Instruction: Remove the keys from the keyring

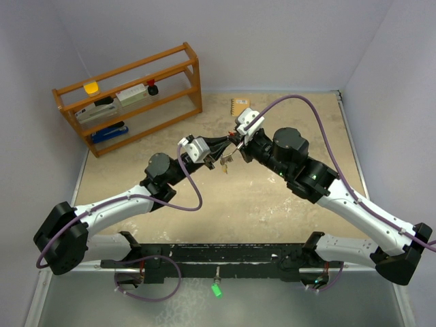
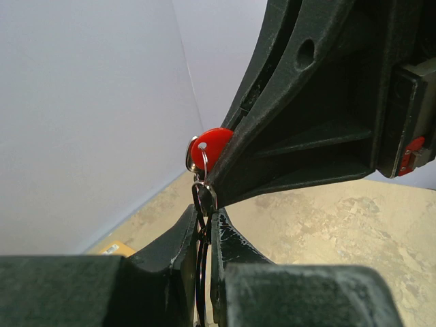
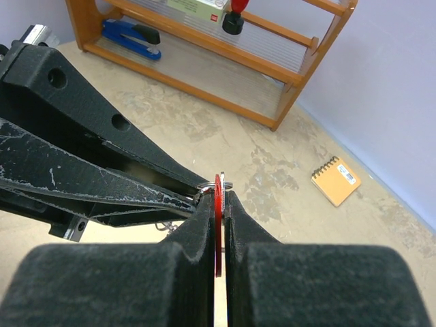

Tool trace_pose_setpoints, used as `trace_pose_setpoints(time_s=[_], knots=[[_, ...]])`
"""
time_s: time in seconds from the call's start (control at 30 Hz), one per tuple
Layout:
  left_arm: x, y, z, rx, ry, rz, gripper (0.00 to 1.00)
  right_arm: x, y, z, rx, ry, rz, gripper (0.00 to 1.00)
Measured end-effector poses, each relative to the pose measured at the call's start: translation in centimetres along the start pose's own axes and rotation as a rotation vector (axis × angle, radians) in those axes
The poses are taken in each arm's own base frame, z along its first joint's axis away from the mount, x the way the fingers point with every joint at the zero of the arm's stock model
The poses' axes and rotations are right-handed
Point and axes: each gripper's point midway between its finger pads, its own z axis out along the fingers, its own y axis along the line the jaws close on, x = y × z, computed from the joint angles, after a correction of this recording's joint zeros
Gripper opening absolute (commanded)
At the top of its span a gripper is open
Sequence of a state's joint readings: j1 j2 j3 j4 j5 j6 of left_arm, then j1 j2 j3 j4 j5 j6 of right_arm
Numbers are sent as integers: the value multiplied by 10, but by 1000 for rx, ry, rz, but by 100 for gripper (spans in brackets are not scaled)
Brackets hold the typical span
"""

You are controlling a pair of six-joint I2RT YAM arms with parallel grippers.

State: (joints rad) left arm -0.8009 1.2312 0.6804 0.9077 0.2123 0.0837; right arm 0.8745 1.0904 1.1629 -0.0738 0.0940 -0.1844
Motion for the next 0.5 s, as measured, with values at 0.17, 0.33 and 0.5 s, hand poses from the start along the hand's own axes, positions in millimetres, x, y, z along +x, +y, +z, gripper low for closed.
trace_pose_setpoints(time_s=[0.17, 0.33, 0.5], knots=[[3, 4, 0, -35, 25, 13, 0, 2, -1, 0, 3, 7, -8, 0], [2, 9, -2, -81, 55, 46, 0, 1, -1, 0, 4, 5, -11, 0], [2, 15, -2, -108, 77, 79, 0, 2, -1, 0, 7, 7, -13, 0]])
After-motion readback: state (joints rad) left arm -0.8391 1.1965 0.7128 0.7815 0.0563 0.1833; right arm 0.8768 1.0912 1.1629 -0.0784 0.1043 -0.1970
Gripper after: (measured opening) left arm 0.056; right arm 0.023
